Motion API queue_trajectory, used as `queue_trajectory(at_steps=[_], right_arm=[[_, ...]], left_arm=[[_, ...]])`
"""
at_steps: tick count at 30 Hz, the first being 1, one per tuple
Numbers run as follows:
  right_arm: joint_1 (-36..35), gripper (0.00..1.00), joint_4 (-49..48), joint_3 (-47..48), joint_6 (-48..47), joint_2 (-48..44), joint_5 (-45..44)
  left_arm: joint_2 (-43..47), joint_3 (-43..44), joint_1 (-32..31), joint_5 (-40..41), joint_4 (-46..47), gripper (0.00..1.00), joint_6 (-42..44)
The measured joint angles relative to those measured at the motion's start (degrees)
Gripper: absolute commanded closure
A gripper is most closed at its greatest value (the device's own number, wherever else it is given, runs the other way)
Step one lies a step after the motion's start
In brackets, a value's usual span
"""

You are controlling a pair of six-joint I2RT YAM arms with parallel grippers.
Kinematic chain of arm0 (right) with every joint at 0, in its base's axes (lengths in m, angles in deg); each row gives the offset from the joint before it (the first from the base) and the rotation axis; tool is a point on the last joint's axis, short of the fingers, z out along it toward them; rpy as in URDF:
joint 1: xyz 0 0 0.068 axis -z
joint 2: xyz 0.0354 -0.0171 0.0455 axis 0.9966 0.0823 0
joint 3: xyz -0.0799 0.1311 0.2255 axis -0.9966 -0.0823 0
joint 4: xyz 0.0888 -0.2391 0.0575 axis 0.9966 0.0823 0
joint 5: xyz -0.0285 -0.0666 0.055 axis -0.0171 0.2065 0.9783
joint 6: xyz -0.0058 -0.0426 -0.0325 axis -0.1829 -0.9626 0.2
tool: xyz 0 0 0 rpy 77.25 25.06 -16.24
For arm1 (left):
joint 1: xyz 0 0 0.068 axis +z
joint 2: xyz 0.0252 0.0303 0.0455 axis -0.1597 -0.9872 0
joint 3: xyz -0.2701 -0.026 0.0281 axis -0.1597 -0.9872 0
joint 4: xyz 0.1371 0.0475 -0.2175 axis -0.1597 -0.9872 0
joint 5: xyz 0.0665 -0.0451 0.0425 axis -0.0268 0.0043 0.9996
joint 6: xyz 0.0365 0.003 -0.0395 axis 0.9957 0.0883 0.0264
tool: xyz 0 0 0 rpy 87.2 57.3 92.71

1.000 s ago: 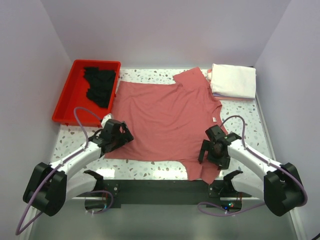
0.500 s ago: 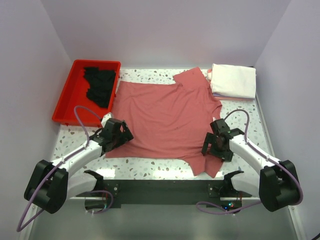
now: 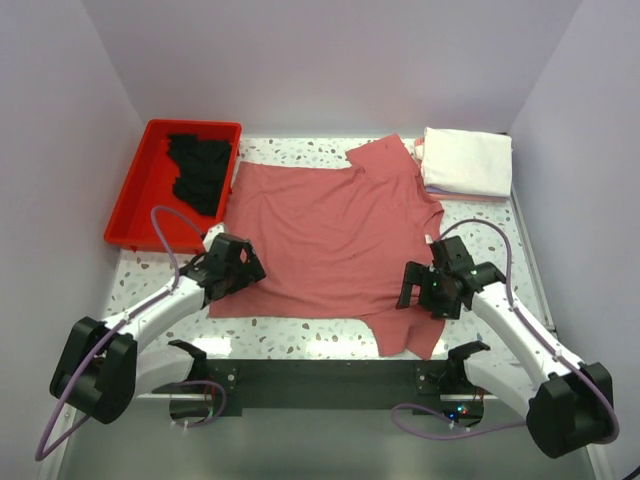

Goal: Fold and stack the t-shirts
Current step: Flatten the tshirt out

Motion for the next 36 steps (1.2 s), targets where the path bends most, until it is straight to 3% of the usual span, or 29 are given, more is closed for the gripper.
queue_trajectory(at_steps=[4, 8, 16, 26, 29, 34, 36], right_arm=[[-1.90, 0.01, 5.38, 2.71, 0.48, -3.21, -0.24], [-8.83, 0.01, 9.51, 4.74, 2.99, -3.91, -1.97], [-11.89, 0.01, 13.31, 5.97, 4.98, -3.54, -5.88], [-11.89, 0.01, 13.60, 8.72, 4.76, -1.86, -10.34], [-11.89, 0.01, 13.53, 8.72, 4.39, -0.98, -10.93], [-11.89, 0.01, 13.64, 9.07, 3.48, -0.42, -11.19], [-11.89, 0.01, 13.60, 9.62, 3.17, 0.24, -11.23]], left_arm=[[1.31, 1.38, 0.00, 0.17, -2.34, 0.00, 0.52], [5.27, 2.89, 0.00, 1.53, -6.40, 0.00, 0.02], [15.63, -0.13, 0.00, 5.25, -19.08, 0.02, -9.86], [15.96, -3.72, 0.00, 5.20, -25.66, 0.32, -18.27], [13.25, -3.69, 0.00, 5.18, -25.97, 0.38, -19.12], [11.34, -3.26, 0.00, 5.27, -26.14, 0.40, -19.71], [11.08, -3.28, 0.02, 5.22, -25.75, 0.46, -20.09]])
